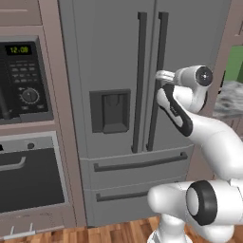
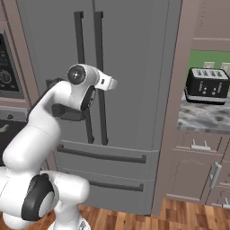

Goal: Open the fridge, remove the banana, squash, and shrimp, and place them on any counter.

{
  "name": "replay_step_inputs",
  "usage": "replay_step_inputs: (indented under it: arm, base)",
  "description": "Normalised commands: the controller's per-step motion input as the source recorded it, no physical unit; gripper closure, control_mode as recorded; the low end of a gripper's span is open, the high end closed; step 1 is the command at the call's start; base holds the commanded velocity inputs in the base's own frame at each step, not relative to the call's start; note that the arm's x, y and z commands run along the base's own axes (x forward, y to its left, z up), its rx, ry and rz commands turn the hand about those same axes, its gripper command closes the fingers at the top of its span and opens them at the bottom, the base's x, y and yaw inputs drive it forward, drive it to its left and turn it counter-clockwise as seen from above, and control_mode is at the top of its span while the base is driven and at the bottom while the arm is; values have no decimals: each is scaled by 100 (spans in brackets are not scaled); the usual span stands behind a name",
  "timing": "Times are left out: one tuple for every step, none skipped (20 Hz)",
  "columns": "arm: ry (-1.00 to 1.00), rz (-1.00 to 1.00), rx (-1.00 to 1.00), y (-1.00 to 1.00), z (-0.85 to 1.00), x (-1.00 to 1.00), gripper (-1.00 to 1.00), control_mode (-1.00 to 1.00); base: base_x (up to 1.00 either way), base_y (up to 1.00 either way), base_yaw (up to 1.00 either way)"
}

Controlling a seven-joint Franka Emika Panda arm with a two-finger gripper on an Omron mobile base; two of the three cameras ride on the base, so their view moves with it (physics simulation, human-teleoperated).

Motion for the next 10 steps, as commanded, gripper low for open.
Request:
replay_step_inputs:
  arm:
    - [0,0,0,0,2,44,-100,-100]
    - [0,0,0,0,4,43,-100,-100]
    - [0,0,0,0,1,48,-100,-100]
    - [0,0,0,0,0,48,-100,-100]
    - [0,0,0,0,0,44,-100,-100]
    - [0,0,0,3,0,51,-100,-100]
    - [0,0,0,6,0,49,-100,-100]
    - [0,0,0,6,0,53,-100,-100]
    - [0,0,0,8,0,50,-100,-100]
    - [0,0,0,9,0,56,-100,-100]
  base:
    - [0,0,0]
    - [0,0,0]
    - [0,0,0]
    - [0,0,0]
    - [0,0,0]
    - [0,0,0]
    - [0,0,0]
    - [0,0,0]
    - [0,0,0]
    - [0,0,0]
